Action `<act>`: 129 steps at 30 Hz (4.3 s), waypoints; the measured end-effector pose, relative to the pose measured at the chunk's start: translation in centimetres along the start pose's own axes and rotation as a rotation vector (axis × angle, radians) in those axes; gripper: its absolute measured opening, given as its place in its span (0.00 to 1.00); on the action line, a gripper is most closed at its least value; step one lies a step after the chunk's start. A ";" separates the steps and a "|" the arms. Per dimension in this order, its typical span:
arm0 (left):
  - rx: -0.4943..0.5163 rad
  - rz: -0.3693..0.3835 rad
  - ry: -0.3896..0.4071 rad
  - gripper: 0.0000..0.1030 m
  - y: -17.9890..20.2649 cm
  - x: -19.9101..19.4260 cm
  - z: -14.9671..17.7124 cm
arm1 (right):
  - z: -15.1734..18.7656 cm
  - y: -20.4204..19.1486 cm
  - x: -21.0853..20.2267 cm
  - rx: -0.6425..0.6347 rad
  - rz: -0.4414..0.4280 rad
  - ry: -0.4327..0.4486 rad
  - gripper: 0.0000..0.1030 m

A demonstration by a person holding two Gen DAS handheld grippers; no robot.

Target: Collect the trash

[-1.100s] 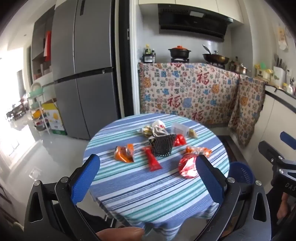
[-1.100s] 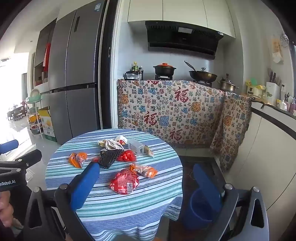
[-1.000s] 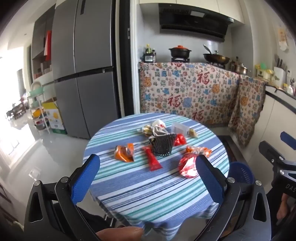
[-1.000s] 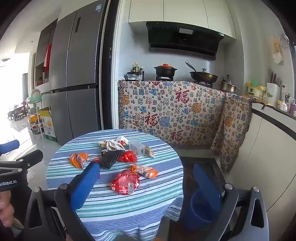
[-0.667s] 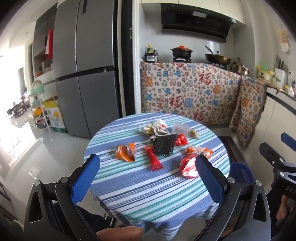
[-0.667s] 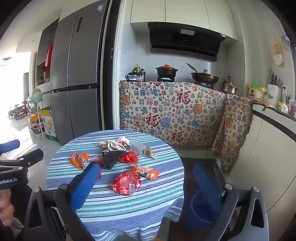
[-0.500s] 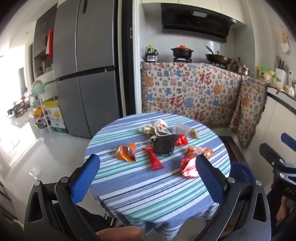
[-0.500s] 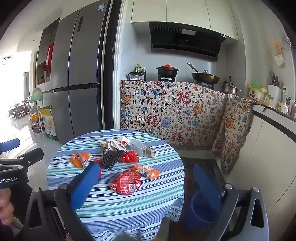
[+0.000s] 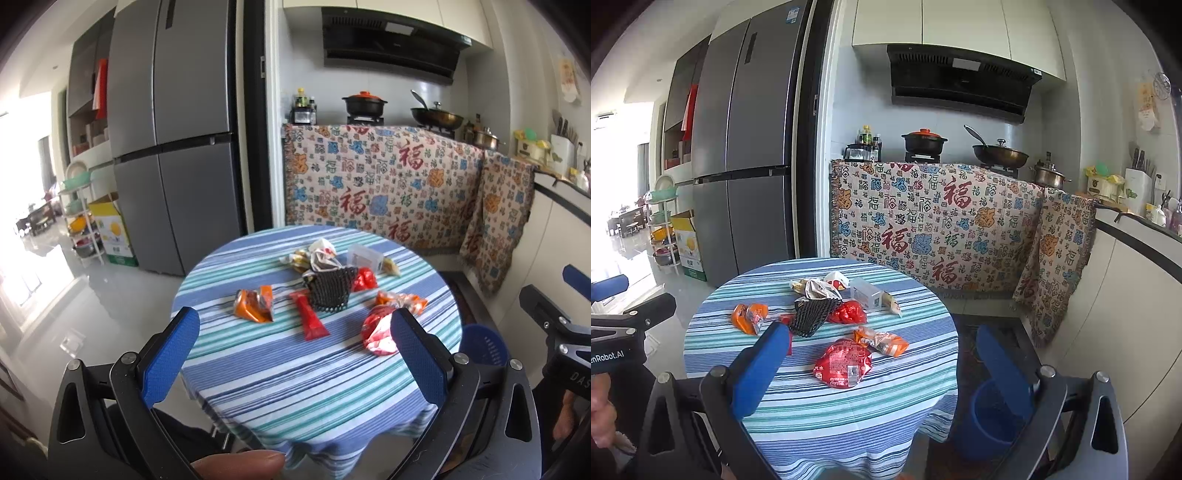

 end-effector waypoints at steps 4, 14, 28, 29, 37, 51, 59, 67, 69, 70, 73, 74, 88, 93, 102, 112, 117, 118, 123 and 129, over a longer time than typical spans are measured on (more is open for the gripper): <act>0.002 -0.001 -0.003 1.00 0.0 0.0 0.1 | 0.0 0.1 0.0 0.002 0.002 -0.002 1.00; 0.005 -0.001 -0.006 1.00 0.1 0.1 0.3 | 0.2 0.2 0.1 0.002 0.001 -0.001 1.00; 0.007 -0.002 -0.009 1.00 0.1 0.2 0.4 | 0.9 0.3 0.7 0.003 0.003 -0.012 1.00; 0.007 -0.002 -0.010 1.00 0.0 0.3 0.5 | 0.9 0.2 0.7 0.002 0.004 -0.012 1.00; 0.007 -0.003 -0.012 1.00 -0.1 0.5 0.7 | 0.9 0.1 0.7 -0.001 0.003 -0.017 1.00; 0.007 -0.003 -0.013 1.00 -0.2 0.5 0.6 | 0.9 0.1 0.9 -0.003 0.002 -0.021 1.00; 0.007 -0.002 -0.013 1.00 -0.1 0.4 0.5 | 0.9 0.1 0.9 -0.003 0.001 -0.021 1.00; -0.002 -0.007 -0.012 1.00 -0.5 0.9 0.8 | 0.9 0.0 0.9 -0.002 0.000 -0.016 1.00; -0.003 -0.007 -0.016 1.00 -0.5 1.0 0.9 | 0.9 0.0 1.0 -0.002 -0.002 -0.020 1.00; -0.003 -0.007 -0.017 1.00 -0.4 1.0 0.8 | 0.9 0.0 1.1 -0.002 -0.003 -0.020 1.00; -0.002 -0.004 -0.020 1.00 -0.4 1.1 0.9 | 0.9 0.1 1.3 0.001 -0.003 -0.023 1.00; -0.001 -0.004 -0.022 1.00 -0.3 1.1 0.8 | 0.9 0.2 1.3 0.003 -0.002 -0.023 1.00; -0.059 -0.016 -0.058 1.00 -2.6 3.4 1.7 | 1.7 0.4 2.9 0.016 -0.003 -0.040 1.00; -0.094 -0.022 -0.075 1.00 -3.7 5.7 2.3 | 2.4 1.4 4.9 0.033 0.000 -0.048 1.00; -0.128 -0.054 -0.126 1.00 -6.6 11.4 4.8 | 5.1 3.3 11.6 -0.019 -0.014 -0.084 1.00; -0.130 0.001 -0.290 1.00 -8.0 18.3 8.8 | 10.9 3.6 20.8 -0.139 -0.160 -0.297 1.00; -0.133 0.014 -0.354 0.99 -8.4 20.9 10.2 | 12.8 2.7 24.4 -0.176 -0.236 -0.367 1.00; -0.132 0.016 -0.364 0.99 -8.4 21.3 10.4 | 13.1 2.4 25.0 -0.183 -0.251 -0.375 1.00; -0.117 0.017 -0.410 0.99 -9.0 23.3 10.9 | 13.6 0.9 27.7 -0.241 -0.301 -0.397 0.99; -0.055 0.014 -0.432 1.00 -9.0 25.0 11.2 | 13.8 -0.1 29.8 -0.269 -0.377 -0.431 0.99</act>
Point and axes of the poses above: each gripper's, at about its wrist camera, not at the fingertips, and x roughly the way its jaws point, y to its right, z to its underside, the point moved 5 cm from there along x, roughly the way its jaws point, and after that the axes turned 8 degrees about z, right-handed, at the moved point
